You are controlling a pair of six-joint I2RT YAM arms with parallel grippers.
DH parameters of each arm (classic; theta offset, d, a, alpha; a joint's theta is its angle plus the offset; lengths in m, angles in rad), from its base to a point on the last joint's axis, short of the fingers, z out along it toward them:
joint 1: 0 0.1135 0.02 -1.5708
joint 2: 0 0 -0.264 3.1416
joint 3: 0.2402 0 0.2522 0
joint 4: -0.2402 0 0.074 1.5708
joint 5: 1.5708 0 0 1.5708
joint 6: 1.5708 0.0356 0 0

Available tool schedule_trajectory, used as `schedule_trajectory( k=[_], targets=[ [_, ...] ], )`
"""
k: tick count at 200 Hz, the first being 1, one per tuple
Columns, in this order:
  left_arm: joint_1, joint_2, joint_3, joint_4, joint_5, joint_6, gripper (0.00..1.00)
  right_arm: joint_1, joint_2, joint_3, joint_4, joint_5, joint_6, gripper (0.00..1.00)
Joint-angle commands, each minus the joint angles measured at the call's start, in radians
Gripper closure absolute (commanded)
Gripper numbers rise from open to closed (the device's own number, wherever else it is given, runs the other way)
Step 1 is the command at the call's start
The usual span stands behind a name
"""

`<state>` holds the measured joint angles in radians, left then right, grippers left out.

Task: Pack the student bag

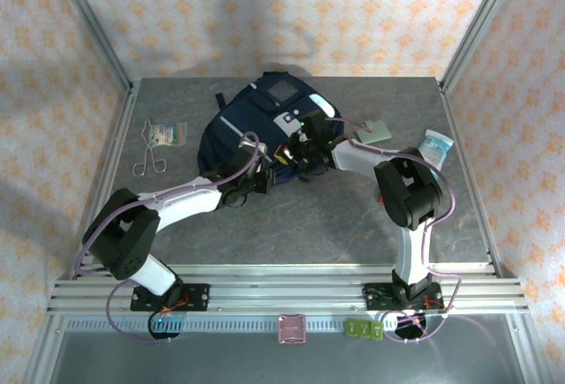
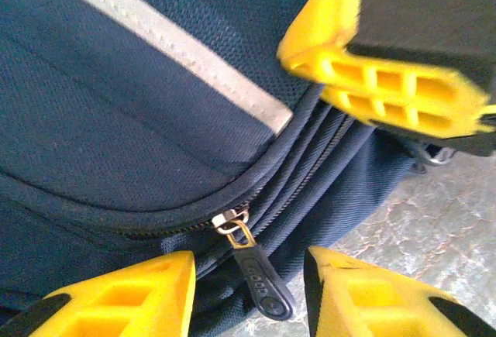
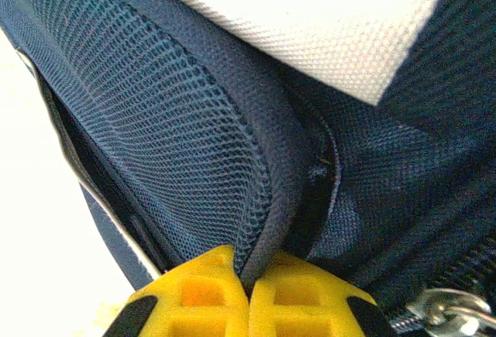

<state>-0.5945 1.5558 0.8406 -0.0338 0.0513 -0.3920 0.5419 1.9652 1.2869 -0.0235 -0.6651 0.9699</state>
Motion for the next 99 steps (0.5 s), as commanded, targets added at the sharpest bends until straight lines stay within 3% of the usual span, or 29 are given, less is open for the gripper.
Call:
schedule_trajectory(
  k=[1, 35, 44, 54, 61, 76, 99],
  targets=[
    [-0.017, 0.03, 0.023, -0.031, -0.076, -0.044, 0.57, 0.0, -0.02, 0.023, 0.061, 0.006, 0.003, 1.0],
    [-0.035, 0.039, 0.032, -0.06, -0.148, -0.077, 0.58, 0.0, -0.019, 0.022, 0.071, 0.004, 0.007, 1.0],
    [-0.038, 0.047, 0.036, -0.063, -0.162, -0.077, 0.66, 0.0, -0.018, 0.022, 0.073, 0.005, 0.009, 1.0],
    [-0.037, 0.06, 0.048, -0.077, -0.169, -0.077, 0.89, 0.0, -0.017, 0.022, 0.074, 0.005, 0.01, 1.0],
    [-0.038, 0.069, 0.056, -0.085, -0.17, -0.077, 0.93, 0.001, -0.018, 0.023, 0.075, 0.006, 0.01, 1.0],
    [-0.038, 0.072, 0.058, -0.087, -0.165, -0.077, 0.9, 0.0, -0.018, 0.021, 0.076, 0.007, 0.012, 1.0],
    [-0.038, 0.072, 0.055, -0.092, -0.162, -0.075, 0.76, 0.0, -0.019, 0.022, 0.076, 0.01, 0.01, 1.0]
  ],
)
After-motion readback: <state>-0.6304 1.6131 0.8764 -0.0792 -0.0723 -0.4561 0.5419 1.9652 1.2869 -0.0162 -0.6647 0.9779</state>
